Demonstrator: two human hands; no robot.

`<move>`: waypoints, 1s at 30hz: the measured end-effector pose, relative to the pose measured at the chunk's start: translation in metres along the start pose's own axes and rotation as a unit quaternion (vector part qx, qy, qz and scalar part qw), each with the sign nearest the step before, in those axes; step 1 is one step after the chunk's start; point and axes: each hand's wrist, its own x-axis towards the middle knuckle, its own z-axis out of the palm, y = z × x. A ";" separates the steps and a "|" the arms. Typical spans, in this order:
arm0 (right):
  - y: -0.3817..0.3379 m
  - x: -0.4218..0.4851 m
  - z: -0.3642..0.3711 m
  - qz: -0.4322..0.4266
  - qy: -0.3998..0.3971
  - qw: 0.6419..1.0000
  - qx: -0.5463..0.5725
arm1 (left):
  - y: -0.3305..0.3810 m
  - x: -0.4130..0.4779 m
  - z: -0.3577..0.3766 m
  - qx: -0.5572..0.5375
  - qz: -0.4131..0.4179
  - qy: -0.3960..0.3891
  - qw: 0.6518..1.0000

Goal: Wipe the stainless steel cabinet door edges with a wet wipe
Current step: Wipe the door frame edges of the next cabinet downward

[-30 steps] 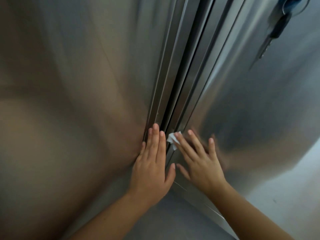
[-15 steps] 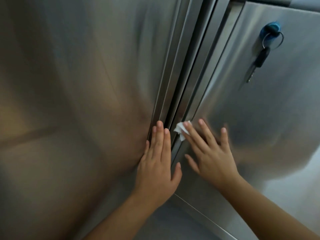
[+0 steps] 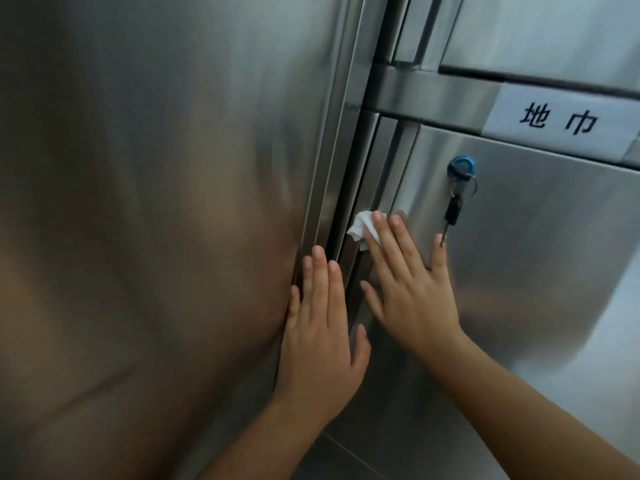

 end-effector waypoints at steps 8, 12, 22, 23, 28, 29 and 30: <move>0.006 0.040 -0.010 0.097 0.037 0.992 0.069 | 0.010 0.026 -0.005 0.003 -0.004 0.033 0.999; 0.007 0.060 -0.015 0.146 0.062 0.982 0.107 | 0.011 0.035 -0.009 -0.025 0.009 0.040 0.999; 0.005 0.053 -0.019 0.187 0.067 0.979 0.037 | -0.004 0.021 -0.008 -0.026 0.052 0.020 0.998; 0.006 0.053 -0.019 0.189 0.063 0.980 0.030 | -0.004 0.021 -0.008 -0.028 0.051 0.020 0.998; 0.015 0.053 -0.018 0.165 0.043 0.985 -0.029 | -0.004 0.022 -0.010 -0.037 0.050 0.025 0.998; 0.017 0.054 -0.018 0.161 0.038 0.986 -0.031 | -0.004 0.022 -0.010 -0.035 0.051 0.024 0.998; 0.020 0.056 -0.019 0.158 0.034 0.987 -0.022 | -0.004 0.022 -0.010 -0.034 0.051 0.023 0.998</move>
